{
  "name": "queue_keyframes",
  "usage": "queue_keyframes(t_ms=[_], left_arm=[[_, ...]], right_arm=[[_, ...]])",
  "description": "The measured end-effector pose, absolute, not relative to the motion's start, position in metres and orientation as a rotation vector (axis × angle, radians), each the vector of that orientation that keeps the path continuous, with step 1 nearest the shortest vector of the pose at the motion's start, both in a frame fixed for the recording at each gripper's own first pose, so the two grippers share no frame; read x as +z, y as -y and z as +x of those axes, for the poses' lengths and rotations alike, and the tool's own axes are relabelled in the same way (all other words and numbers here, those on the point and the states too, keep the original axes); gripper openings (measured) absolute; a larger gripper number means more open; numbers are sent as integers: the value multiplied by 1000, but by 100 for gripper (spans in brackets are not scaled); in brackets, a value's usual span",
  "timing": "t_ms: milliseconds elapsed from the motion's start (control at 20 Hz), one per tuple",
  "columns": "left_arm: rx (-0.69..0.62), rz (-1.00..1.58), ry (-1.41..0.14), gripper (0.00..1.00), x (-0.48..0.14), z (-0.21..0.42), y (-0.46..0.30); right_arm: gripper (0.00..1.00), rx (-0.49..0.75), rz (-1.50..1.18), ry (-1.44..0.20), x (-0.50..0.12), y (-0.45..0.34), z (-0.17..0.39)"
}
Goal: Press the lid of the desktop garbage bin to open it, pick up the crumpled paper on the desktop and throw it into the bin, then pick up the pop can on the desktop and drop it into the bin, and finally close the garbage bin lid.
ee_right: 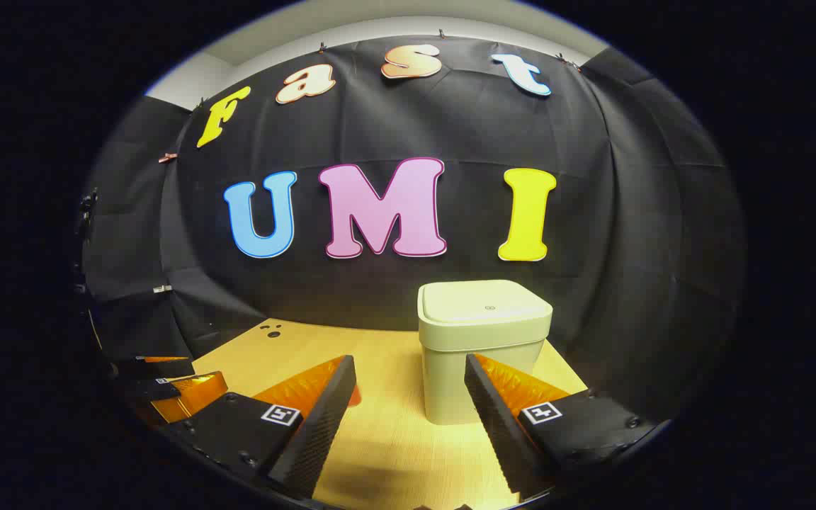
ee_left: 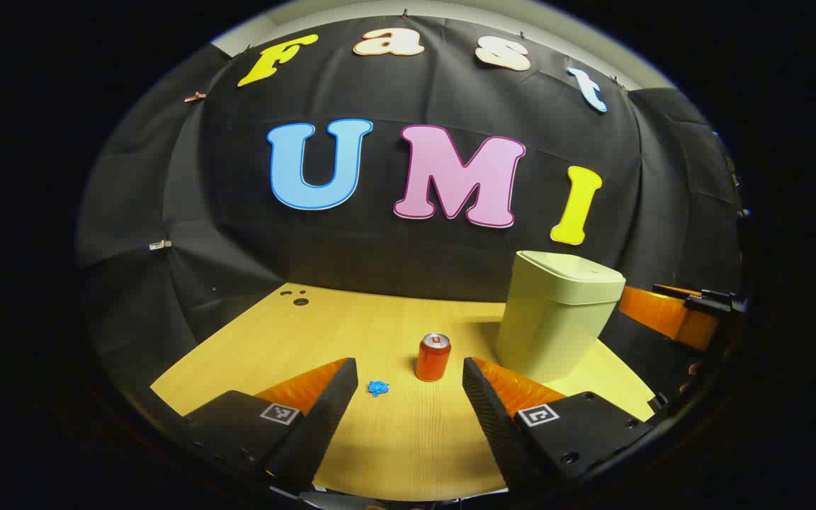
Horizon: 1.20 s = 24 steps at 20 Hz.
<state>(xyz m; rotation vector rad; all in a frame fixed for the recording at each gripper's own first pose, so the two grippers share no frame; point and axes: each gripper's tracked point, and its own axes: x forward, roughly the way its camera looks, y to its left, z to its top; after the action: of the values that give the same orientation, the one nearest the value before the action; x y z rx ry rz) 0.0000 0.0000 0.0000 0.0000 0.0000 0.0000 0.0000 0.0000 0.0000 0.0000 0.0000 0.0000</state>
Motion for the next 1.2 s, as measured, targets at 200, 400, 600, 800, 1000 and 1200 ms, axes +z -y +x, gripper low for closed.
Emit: queue_keyframes(t_ms=[200, 400, 600, 800, 1000, 1200], left_arm=[[12, -9, -8, 96, -2, 6, -5], [16, -16, -18, 96, -4, 12, -8], [12, -17, -21, 96, -5, 18, -6], [3, -10, -25, 96, -6, 25, -3], [1, 0, -23, 96, -6, 31, -4], [-1, -2, -32, 96, -7, 37, -4]], right_arm=[[97, -8, 1, -13, -5, 1, 7], [97, -4, -9, -21, -5, -3, 14], [97, -7, -14, -27, -6, 0, 19], [97, -18, -10, -35, -6, 3, 25], [97, -28, -12, -32, -4, 6, 31], [97, -22, -19, -31, 0, 3, 35]])
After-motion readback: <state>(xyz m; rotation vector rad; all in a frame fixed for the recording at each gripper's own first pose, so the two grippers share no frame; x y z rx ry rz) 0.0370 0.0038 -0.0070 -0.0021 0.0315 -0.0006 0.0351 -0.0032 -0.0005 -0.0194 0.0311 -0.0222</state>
